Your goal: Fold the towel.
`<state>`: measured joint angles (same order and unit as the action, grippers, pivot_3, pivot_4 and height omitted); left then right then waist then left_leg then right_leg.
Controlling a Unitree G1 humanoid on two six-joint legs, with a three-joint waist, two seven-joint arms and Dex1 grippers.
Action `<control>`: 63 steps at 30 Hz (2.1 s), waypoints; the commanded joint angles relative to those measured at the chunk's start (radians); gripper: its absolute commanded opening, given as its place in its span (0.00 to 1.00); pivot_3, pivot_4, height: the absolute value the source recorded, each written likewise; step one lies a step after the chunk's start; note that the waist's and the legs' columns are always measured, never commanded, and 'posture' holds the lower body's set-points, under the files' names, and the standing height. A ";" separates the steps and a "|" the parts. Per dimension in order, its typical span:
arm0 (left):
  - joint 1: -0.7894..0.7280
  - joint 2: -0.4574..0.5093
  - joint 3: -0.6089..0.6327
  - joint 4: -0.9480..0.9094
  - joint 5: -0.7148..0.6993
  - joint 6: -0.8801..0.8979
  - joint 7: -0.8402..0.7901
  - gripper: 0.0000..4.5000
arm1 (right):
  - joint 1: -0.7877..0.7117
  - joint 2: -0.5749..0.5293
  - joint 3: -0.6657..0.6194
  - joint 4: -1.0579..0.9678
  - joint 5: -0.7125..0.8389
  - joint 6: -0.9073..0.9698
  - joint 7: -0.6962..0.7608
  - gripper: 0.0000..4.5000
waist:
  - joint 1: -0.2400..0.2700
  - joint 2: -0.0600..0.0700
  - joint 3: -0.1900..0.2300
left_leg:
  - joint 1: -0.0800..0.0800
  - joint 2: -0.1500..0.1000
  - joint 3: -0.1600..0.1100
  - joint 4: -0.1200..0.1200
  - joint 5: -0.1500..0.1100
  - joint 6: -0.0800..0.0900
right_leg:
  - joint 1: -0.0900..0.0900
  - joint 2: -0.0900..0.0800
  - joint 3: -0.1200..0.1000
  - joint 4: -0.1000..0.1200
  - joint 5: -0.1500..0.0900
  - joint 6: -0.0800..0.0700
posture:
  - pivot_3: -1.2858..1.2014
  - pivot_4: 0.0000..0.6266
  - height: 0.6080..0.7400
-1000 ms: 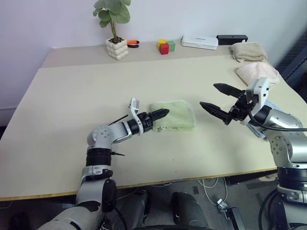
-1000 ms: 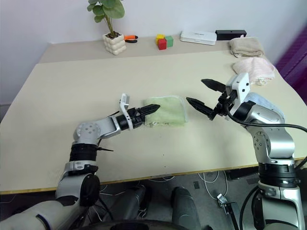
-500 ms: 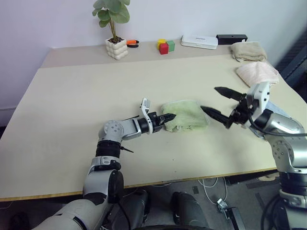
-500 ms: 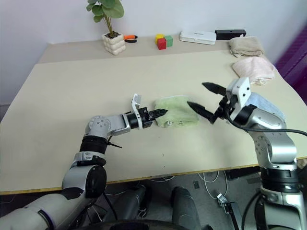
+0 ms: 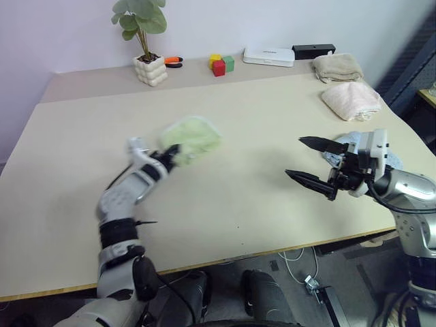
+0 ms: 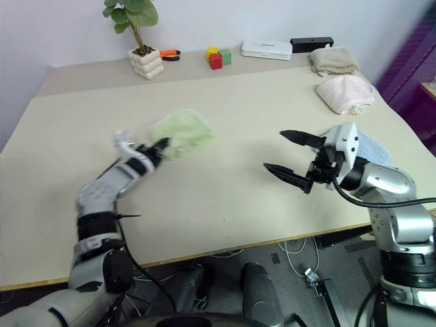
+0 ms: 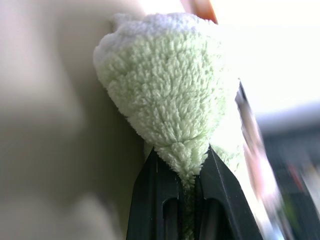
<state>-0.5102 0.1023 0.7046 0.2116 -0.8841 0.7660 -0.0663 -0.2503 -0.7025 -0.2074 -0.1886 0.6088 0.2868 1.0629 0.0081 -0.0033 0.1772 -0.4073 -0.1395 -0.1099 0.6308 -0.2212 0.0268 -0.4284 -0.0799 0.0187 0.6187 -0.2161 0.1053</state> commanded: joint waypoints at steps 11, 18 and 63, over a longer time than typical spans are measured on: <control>0.174 -0.187 0.116 -0.326 -0.076 -0.420 0.254 0.00 | -0.165 0.033 0.068 0.162 -0.050 -0.092 0.082 1.00 | 0.033 -0.003 0.000 | -0.001 -0.001 0.000 0.003 0.000 0.000 | 0.004 -0.001 -0.002 -0.004 0.001 -0.001 | 0.52 0.24 1.00; 0.218 -0.179 0.117 -0.316 -0.098 -0.544 0.298 0.00 | -0.166 0.028 0.065 0.185 -0.060 -0.103 0.094 1.00 | 0.032 -0.003 0.000 | 0.000 0.000 0.000 0.002 0.000 0.000 | 0.002 0.000 -0.001 -0.004 0.001 0.000 | 0.52 0.24 1.00; -0.034 0.464 -0.625 0.092 0.320 -0.692 -0.978 0.98 | -0.066 0.037 0.026 0.047 -0.090 -0.036 -0.034 1.00 | 0.030 0.000 -0.001 | -0.002 0.003 0.003 -0.003 0.000 0.000 | -0.002 0.001 0.000 -0.004 -0.001 -0.007 | 0.52 0.24 1.00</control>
<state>-0.5214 0.5456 0.0250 0.2885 -0.5367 0.0893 -1.0013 -0.3193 -0.6513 -0.1512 -0.0902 0.4986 0.2512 1.0403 0.0377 -0.0029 0.1764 -0.4094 -0.1362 -0.1066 0.6275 -0.2212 0.0272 -0.4305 -0.0789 0.0186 0.6149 -0.2173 0.0981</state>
